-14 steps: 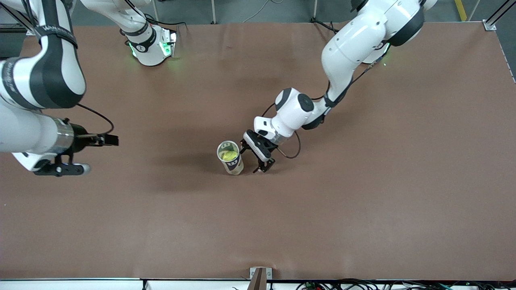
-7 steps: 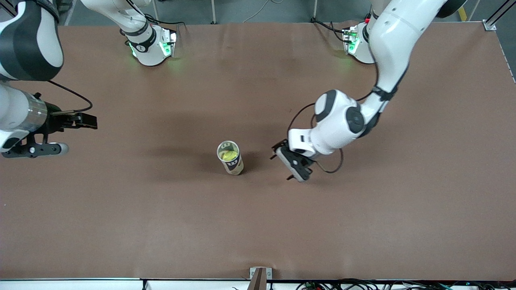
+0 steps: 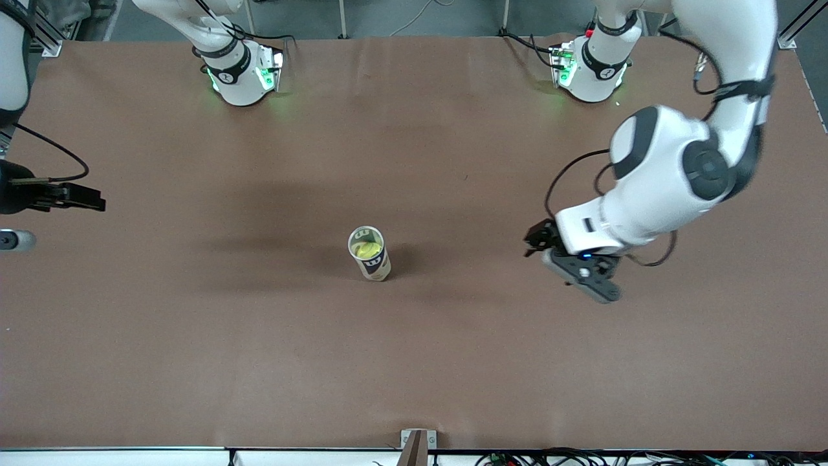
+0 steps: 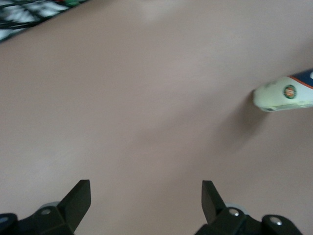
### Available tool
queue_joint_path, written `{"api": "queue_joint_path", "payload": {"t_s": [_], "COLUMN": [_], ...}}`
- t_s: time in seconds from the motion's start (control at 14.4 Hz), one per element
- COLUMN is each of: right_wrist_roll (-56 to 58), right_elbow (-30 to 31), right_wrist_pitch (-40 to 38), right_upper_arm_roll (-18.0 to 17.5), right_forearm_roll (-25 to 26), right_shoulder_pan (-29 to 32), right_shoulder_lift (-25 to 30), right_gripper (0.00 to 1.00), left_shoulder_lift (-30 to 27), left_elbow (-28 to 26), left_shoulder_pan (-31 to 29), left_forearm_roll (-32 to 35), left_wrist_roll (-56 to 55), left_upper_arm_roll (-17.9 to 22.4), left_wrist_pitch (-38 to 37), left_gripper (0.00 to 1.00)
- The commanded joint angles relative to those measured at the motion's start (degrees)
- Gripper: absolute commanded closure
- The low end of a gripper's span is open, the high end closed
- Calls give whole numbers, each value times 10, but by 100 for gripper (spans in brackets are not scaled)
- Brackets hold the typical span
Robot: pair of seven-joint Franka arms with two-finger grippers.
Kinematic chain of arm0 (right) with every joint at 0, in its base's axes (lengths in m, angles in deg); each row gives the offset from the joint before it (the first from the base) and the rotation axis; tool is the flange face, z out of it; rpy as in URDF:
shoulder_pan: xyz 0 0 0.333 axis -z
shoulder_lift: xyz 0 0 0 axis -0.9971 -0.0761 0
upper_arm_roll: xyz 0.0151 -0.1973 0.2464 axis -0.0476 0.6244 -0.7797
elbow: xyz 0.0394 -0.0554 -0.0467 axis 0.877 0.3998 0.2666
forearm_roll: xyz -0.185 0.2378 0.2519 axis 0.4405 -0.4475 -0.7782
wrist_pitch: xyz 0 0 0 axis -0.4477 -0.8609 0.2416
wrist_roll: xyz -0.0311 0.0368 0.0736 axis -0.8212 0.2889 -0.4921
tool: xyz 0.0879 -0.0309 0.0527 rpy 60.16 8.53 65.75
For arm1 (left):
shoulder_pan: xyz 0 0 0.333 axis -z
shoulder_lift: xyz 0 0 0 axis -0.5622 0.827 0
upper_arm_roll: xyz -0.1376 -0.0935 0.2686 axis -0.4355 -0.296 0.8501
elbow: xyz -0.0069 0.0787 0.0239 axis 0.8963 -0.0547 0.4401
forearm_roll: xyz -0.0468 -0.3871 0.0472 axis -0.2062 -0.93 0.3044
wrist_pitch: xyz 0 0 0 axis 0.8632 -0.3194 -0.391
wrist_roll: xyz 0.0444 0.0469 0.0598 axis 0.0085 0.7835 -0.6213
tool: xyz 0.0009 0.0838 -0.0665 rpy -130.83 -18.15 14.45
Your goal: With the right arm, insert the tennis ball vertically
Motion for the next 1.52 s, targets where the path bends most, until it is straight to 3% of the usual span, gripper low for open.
{"api": "queue_joint_path", "payload": {"t_s": [0.0,0.28,0.76,0.97,1.45], "right_wrist_roll": [-4,-6,-10,-10,-10], "right_elbow": [-24,-23,24,31,78], "right_wrist_pitch": [-3,-2,-17,-13,-11], "right_upper_arm_roll": [-10,-12,-8,35,26], "right_forearm_roll": [0,-5,-9,-9,-12], "right_shoulder_pan": [11,3,-9,-59,-33], "right_shoulder_lift": [-14,-11,41,50,108], "right_gripper": [0,0,0,0,0], "left_shoulder_lift": [-16,-98,-191,-257,-318], "left_elbow": [41,40,32,-32,-92], "left_shoulder_pan": [2,-33,-100,-101,-70], "left_forearm_roll": [48,52,55,55,57], "left_wrist_roll": [-69,-78,-81,-126,-129], "left_upper_arm_roll": [27,73,79,81,78], "left_wrist_pitch": [-73,-157,-280,-288,-293], "left_gripper": [0,0,0,0,0]}}
